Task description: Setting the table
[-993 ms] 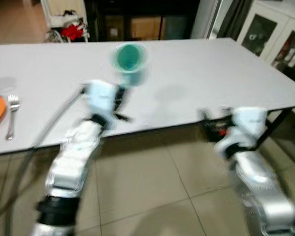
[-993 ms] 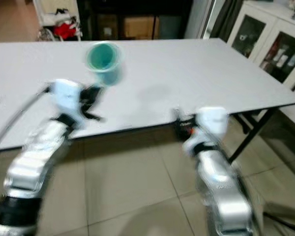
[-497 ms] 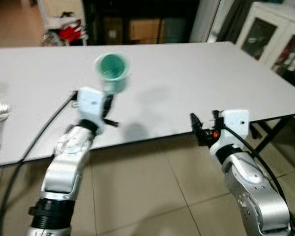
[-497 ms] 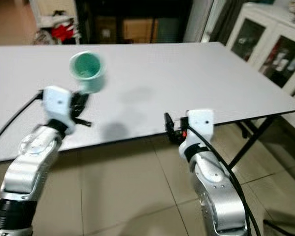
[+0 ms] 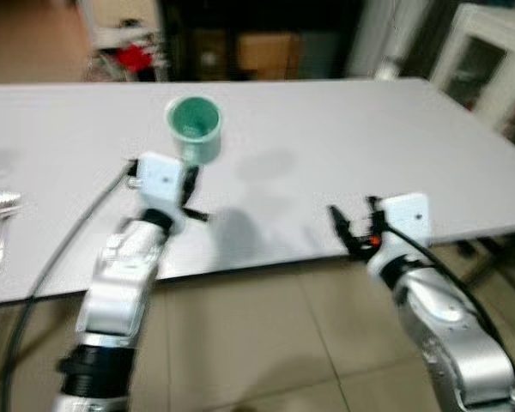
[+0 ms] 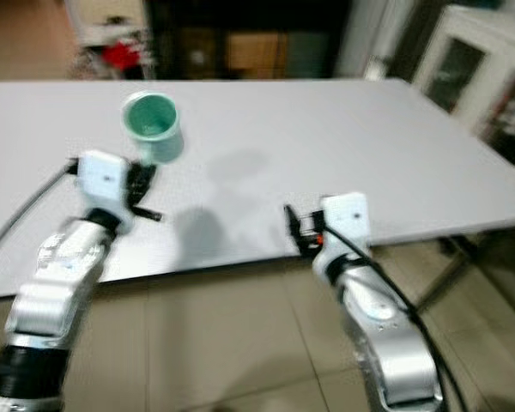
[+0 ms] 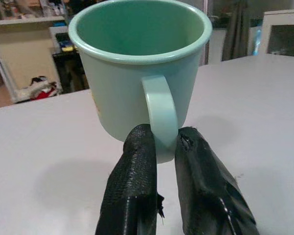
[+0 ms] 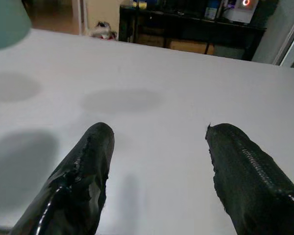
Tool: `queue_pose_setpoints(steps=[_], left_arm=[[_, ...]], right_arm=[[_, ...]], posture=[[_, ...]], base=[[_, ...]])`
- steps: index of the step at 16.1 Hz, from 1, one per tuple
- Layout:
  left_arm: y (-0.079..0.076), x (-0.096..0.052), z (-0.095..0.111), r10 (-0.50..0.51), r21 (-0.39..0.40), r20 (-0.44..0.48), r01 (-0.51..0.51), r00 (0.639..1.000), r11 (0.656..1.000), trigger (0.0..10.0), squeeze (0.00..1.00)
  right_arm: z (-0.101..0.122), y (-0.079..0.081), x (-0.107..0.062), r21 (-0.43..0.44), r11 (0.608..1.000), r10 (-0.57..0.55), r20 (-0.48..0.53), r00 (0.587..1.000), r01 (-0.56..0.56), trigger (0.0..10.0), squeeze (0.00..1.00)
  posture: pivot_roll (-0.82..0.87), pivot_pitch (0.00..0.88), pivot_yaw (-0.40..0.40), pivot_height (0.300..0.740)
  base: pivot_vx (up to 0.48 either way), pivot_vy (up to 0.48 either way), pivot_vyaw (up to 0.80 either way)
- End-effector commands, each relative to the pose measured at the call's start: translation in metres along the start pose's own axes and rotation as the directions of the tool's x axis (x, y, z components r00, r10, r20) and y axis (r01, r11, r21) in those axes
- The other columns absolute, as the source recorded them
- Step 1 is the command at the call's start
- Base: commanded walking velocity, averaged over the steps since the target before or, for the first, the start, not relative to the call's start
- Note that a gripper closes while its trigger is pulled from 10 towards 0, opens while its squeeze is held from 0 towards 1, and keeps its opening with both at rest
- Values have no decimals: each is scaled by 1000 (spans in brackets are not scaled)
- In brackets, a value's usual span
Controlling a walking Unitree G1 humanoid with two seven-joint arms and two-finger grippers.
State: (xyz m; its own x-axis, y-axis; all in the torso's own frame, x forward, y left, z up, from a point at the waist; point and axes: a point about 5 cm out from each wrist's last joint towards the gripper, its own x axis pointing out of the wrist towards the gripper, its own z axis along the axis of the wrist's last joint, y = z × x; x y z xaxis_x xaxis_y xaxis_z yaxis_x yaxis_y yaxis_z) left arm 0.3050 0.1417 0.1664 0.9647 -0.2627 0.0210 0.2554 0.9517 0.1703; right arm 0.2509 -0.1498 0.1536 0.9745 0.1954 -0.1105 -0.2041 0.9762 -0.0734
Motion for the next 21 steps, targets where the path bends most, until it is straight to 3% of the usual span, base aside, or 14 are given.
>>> queue_pose_setpoints(steps=[1, 18, 21], left_arm=[[6, 1, 2, 18, 13, 2, -18, 1000, 1000, 10000, 0], [-2, 2, -1, -52, 14, -8, 52, 999, 999, 10000, 0], [-6, 6, -5, -83, 27, -52, 85, 995, 996, 10000, 0]], right_arm=[[1, 0, 1, 0, 1000, -3, 2, 1000, 3, 10000, 0], [-6, -7, -6, 19, 998, -58, -17, 998, 59, 10000, 0], [-7, -7, -8, 25, 999, -20, -47, 999, 21, 10000, 0]], posture=[[24, 0, -44, 740], [1, 0, -19, 740], [-9, 0, -14, 740]], base=[[315, 0, 800], [316, 0, 0], [101, 0, 0]])
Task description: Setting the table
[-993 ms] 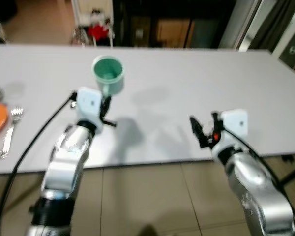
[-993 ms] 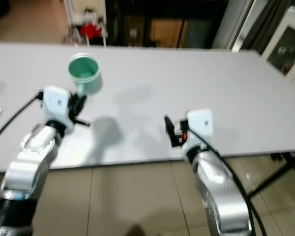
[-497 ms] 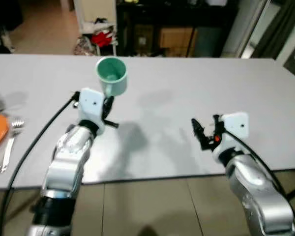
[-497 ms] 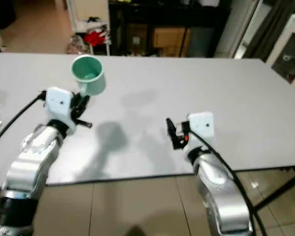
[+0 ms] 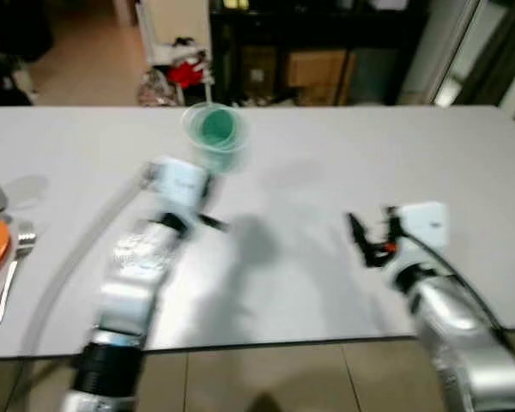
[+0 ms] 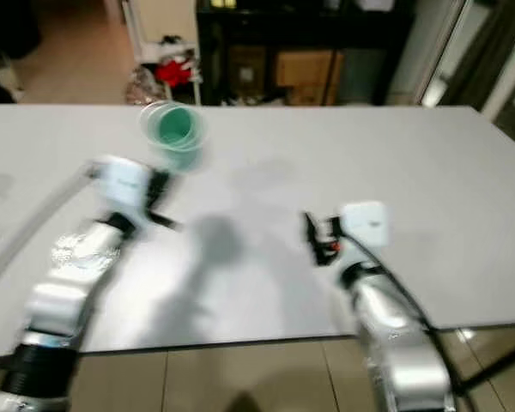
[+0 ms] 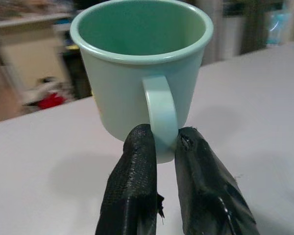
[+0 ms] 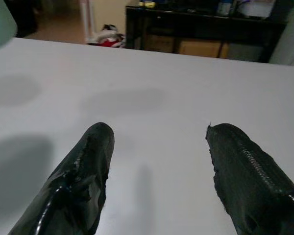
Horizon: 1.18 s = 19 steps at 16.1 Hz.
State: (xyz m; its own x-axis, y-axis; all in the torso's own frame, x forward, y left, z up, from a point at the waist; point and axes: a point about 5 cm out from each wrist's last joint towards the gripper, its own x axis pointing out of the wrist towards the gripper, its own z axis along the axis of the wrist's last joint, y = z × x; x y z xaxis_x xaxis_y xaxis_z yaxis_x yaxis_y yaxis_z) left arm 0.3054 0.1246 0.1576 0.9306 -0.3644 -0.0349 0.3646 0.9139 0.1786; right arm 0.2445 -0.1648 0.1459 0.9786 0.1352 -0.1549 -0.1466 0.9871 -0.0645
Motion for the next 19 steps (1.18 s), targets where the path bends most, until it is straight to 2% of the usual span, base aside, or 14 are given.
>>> queue_pose_setpoints(steps=[1, 3, 7, 10, 12, 14, 17, 19], left_arm=[[12, 1, -1, 24, 31, -36, -23, 999, 999, 10000, 0], [14, 6, -6, 10, 71, -87, -4, 996, 997, 10000, 0], [20, 12, -14, -11, 61, -186, 23, 982, 998, 10000, 0], [25, 18, -26, -14, -26, -292, 7, 956, 1000, 10000, 0], [27, 25, -32, -9, -55, -330, -10, 944, 998, 10000, 0], [27, 29, -36, -7, -41, -341, -7, 940, 999, 10000, 0], [30, 44, -45, 4, -28, -373, -15, 928, 1000, 10000, 0], [33, 48, -49, 14, -46, -381, -35, 925, 998, 10000, 0]], right_arm=[[2, 8, -1, 0, 998, 68, -6, 998, -68, 10000, 0], [2, 10, -3, -32, 987, 157, -20, 987, -157, 10000, 0], [4, 8, -8, -46, 952, 301, -53, 952, -303, 10000, 0], [-3, 15, -14, -48, 888, 446, -140, 884, -456, 10000, 0], [-5, 19, -16, -47, 871, 477, -158, 864, -490, 10000, 0], [-5, 19, -16, -51, 868, 481, -161, 862, -494, 10000, 0], [-3, 19, -13, -71, 864, 483, -164, 860, -499, 10000, 0], [-2, 20, -13, -74, 858, 492, -169, 854, -509, 10000, 0]], posture=[[-11, 0, -11, 740], [-16, 0, -5, 740], [-19, 0, 0, 740], [-18, 0, -4, 740], [-16, 0, -8, 740], [-14, 0, -10, 740], [-26, 0, -3, 740], [-29, 0, -1, 740]], base=[[0, 0, 0], [0, 0, 0], [0, 0, 0], [0, 0, 0], [0, 0, 0], [0, 0, 0], [0, 0, 0], [0, 0, 0]])
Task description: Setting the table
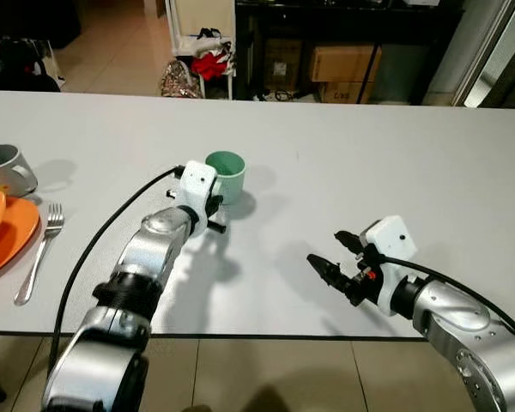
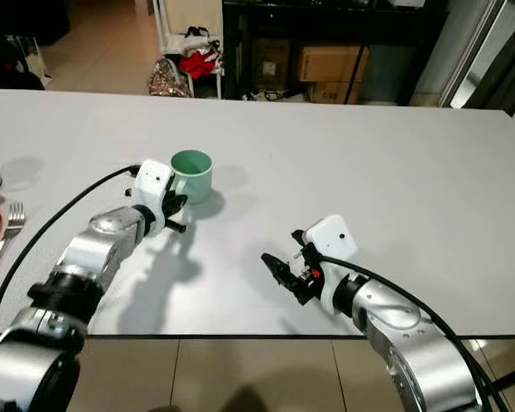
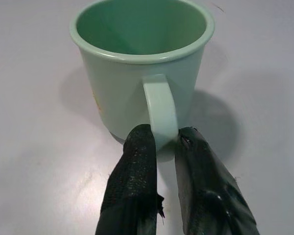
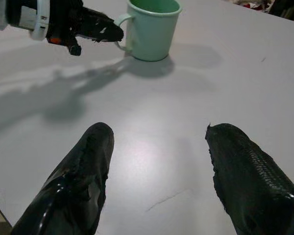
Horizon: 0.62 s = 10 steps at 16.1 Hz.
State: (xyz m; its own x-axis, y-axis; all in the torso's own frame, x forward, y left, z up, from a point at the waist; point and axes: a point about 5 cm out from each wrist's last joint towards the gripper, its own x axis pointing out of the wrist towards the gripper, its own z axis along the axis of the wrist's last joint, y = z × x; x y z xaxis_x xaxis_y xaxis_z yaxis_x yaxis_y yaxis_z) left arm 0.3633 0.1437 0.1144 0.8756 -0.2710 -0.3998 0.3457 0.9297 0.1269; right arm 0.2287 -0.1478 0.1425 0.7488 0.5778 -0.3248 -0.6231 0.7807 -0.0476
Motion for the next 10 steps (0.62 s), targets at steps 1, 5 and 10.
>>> queue_pose_setpoints(steps=[1, 5, 10], left_arm=[[3, 3, -1, 23, -3, -8, -23, 1000, 1000, 10000, 0], [6, 10, 1, 40, -24, -10, -41, 999, 999, 10000, 0], [4, 14, 4, 1, -87, 10, 0, 1000, 996, 10000, 1000]], right_arm=[[2, 0, -1, -6, 1000, 17, -5, 1000, -17, 10000, 0], [5, -1, 2, -3, 1000, 24, 8, 1000, -24, 10000, 0], [7, -3, 1, 4, 1000, 20, 19, 1000, -20, 10000, 0]], posture=[[-32, 0, -2, 740], [-29, 0, -8, 740], [-32, 0, -8, 740]], base=[[0, 0, 0], [0, 0, 0], [0, 0, 0]])
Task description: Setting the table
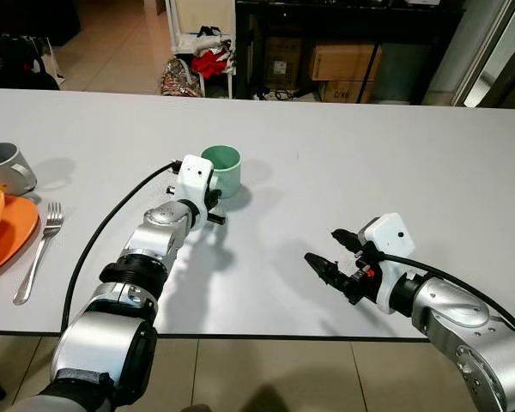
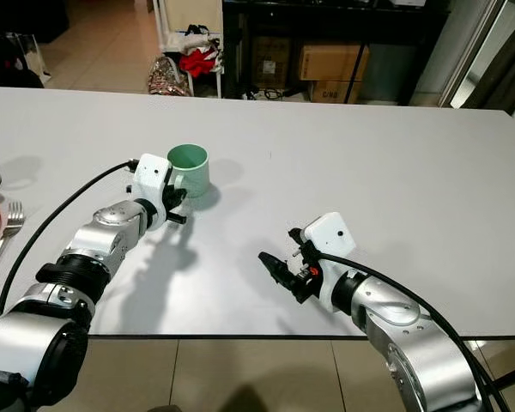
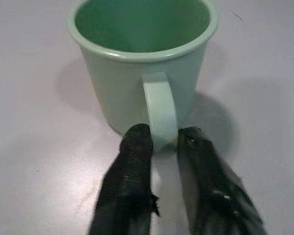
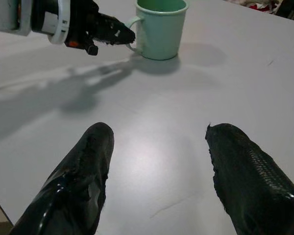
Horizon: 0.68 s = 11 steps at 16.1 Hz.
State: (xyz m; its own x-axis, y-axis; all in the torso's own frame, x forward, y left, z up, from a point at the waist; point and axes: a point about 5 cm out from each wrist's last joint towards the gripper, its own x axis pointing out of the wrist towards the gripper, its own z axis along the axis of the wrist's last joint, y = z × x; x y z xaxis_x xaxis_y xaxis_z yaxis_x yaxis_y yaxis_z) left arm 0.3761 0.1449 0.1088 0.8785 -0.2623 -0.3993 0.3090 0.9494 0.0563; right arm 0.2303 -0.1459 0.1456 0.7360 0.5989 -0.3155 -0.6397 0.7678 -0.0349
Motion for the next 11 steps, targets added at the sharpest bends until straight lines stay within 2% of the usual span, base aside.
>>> queue_pose_setpoints(steps=[1, 4, 5, 6, 8, 10, 11], left_arm=[[-1, 2, 7, -6, -20, 19, 6, 1000, 1000, 10000, 1000], [3, -2, 14, -6, -34, 62, 8, 998, 999, 10000, 1000], [6, -6, 15, -5, -70, 84, 11, 996, 997, 10000, 596], [8, -12, 16, -1, -70, 103, 8, 995, 998, 10000, 0], [11, -26, 18, 4, -37, 156, 1, 988, 999, 10000, 0], [10, -58, 20, -19, 31, 211, 13, 977, 999, 10000, 0], [14, -70, 23, 43, 13, 249, -48, 968, 999, 10000, 0]], right_arm=[[4, -4, 0, 0, 1000, -5, 9, 1000, 5, 10000, 0], [6, -4, -4, 3, 1000, -6, 10, 1000, 6, 10000, 0], [6, -4, -6, 7, 1000, -11, 13, 1000, 11, 10000, 0], [6, -3, -8, 14, 1000, -12, 22, 1000, 12, 10000, 0], [7, -1, -9, 23, 999, -23, 43, 999, 22, 10000, 0], [11, 4, -9, 58, 997, -57, 103, 993, 51, 10000, 0], [13, 6, -7, 73, 994, -89, 141, 986, 79, 10000, 0]], posture=[[-32, 0, -8, 740], [-29, 0, -12, 740], [-29, 0, -12, 740], [-22, 0, -15, 740], [-22, 0, -11, 740], [-11, 0, -13, 740], [3, 0, -15, 740]], base=[[0, 0, 0], [0, 0, 0], [0, 0, 0], [0, 0, 0], [0, 0, 0], [0, 0, 0], [0, 0, 0]])
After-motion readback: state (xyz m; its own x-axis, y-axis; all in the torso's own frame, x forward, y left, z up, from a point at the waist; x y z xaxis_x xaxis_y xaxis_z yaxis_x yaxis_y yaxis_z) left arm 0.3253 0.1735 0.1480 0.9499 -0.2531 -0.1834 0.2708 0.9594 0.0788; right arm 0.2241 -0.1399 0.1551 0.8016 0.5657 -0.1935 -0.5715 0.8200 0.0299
